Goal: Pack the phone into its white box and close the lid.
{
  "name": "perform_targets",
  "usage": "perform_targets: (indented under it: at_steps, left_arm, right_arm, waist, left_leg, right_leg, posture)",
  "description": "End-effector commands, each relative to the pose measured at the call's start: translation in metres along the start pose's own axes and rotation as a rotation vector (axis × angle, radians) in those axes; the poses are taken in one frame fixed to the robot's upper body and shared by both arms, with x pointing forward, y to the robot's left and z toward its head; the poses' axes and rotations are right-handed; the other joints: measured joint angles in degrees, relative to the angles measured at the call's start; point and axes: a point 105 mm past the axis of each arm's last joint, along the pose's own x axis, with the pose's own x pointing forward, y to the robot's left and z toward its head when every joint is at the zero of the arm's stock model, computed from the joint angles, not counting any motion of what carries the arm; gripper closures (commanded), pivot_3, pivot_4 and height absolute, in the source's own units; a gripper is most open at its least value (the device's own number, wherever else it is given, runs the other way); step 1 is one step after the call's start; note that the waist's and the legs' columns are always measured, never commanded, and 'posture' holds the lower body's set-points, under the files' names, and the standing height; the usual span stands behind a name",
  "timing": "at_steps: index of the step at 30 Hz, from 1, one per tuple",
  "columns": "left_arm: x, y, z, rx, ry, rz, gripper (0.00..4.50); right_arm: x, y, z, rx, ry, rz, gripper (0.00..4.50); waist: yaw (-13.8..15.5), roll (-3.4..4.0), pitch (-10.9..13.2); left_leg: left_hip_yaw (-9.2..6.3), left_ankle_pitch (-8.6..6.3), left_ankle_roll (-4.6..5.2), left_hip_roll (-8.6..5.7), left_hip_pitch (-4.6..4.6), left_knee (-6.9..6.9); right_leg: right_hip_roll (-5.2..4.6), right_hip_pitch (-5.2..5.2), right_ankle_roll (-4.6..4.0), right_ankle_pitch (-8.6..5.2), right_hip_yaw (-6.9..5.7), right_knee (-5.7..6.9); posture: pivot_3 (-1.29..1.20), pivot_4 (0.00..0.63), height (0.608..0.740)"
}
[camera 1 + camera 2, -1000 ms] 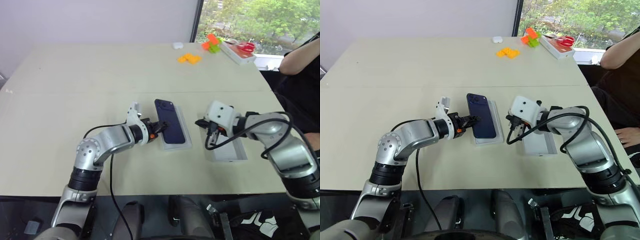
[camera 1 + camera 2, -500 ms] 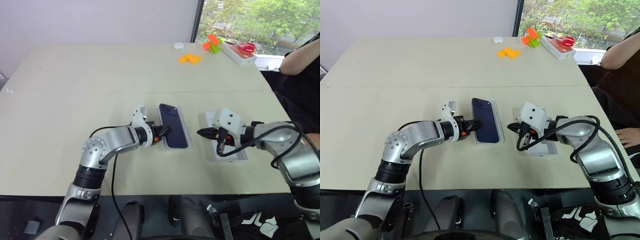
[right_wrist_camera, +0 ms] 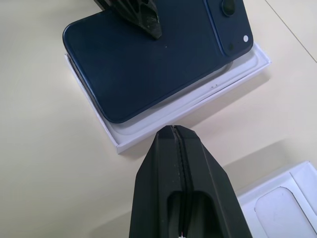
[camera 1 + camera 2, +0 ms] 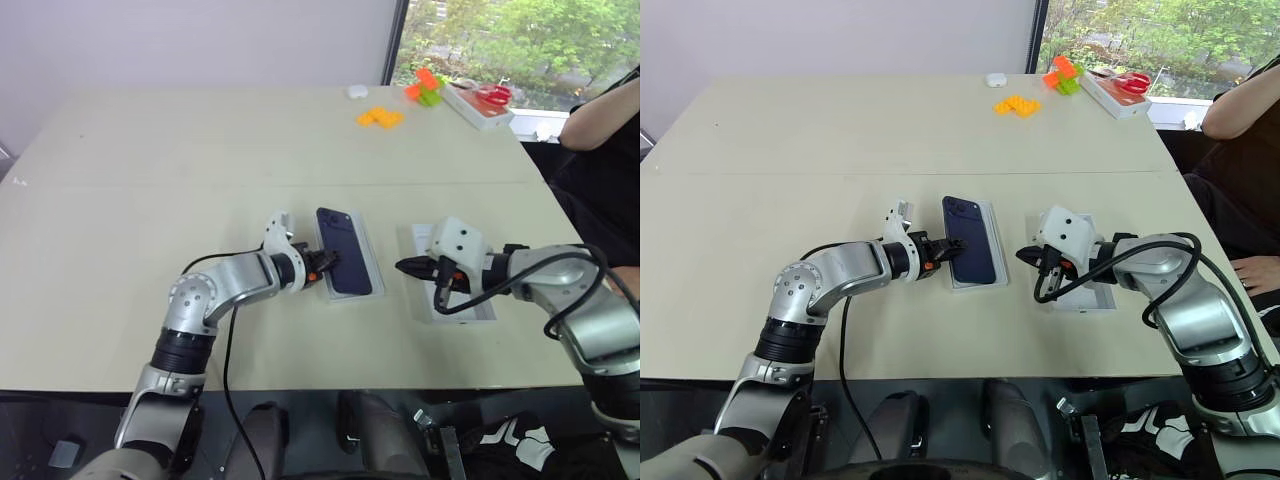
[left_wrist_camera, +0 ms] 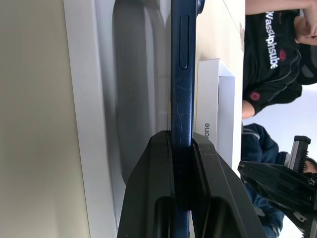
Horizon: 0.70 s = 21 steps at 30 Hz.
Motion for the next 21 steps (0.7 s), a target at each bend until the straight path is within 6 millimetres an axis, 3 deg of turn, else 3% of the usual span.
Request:
perform_targets:
  at_steps: [1, 3, 6, 12, 13, 21]
  left_arm:
    - [-0.001, -0.014, 0.005, 0.023, -0.017, -0.056, 4.37]
    - [-0.001, -0.014, 0.005, 0.022, -0.017, -0.059, 4.37]
    - [-0.001, -0.016, 0.004, 0.027, -0.012, -0.071, 3.19]
    - [-0.007, -0.018, 0.002, 0.045, 0.008, -0.088, 0.22]
    - [-0.010, -0.018, 0.003, 0.046, 0.011, -0.089, 0.05]
    - [-0.041, -0.026, 0.012, 0.153, -0.006, -0.110, 0.05]
  right_arm:
    - [-0.003, 0.002, 0.015, -0.071, -0.033, -0.001, 4.50]
    - [-0.003, 0.002, 0.015, -0.072, -0.033, -0.001, 4.50]
    - [-0.002, 0.004, 0.014, -0.073, -0.027, 0.004, 4.50]
    - [-0.002, 0.005, 0.014, -0.075, -0.025, 0.006, 4.50]
    - [-0.002, 0.005, 0.014, -0.076, -0.025, 0.006, 4.50]
    - [-0.001, 0.004, 0.014, -0.078, -0.021, 0.009, 4.50]
  waist:
    - [0.01, 0.00, 0.00]
    - [0.02, 0.00, 0.00]
    - [0.01, 0.00, 0.00]
    - [-0.04, 0.00, 0.00]
    - [-0.11, 0.00, 0.00]
    - [-0.13, 0.00, 0.00]
  left_leg:
    - [0.00, 0.00, 0.00, 0.00, 0.00, 0.00]
    - [0.00, 0.00, 0.00, 0.00, 0.00, 0.00]
    - [0.00, 0.00, 0.00, 0.00, 0.00, 0.00]
    - [0.00, 0.00, 0.00, 0.00, 0.01, 0.00]
    - [0.00, 0.00, 0.00, 0.00, 0.03, 0.00]
    - [-0.03, 0.00, -0.01, 0.03, 0.05, 0.00]
  right_leg:
    - [0.00, 0.00, 0.00, 0.00, 0.00, 0.00]
    - [0.00, 0.00, 0.01, 0.00, 0.00, 0.00]
    - [0.00, 0.00, 0.04, 0.02, 0.00, 0.00]
    - [0.00, 0.01, 0.04, 0.01, 0.00, 0.00]
    - [0.00, 0.03, 0.04, 0.01, 0.00, 0.00]
    - [0.02, 0.04, 0.07, 0.01, -0.03, 0.01]
  posture:
    - [0.00, 0.150, 0.740]
    - [0.00, 0.150, 0.740]
    - [0.00, 0.150, 0.740]
    - [0.00, 0.150, 0.740]
    - [0.00, 0.150, 0.740]
    - [0.00, 0.150, 0.740]
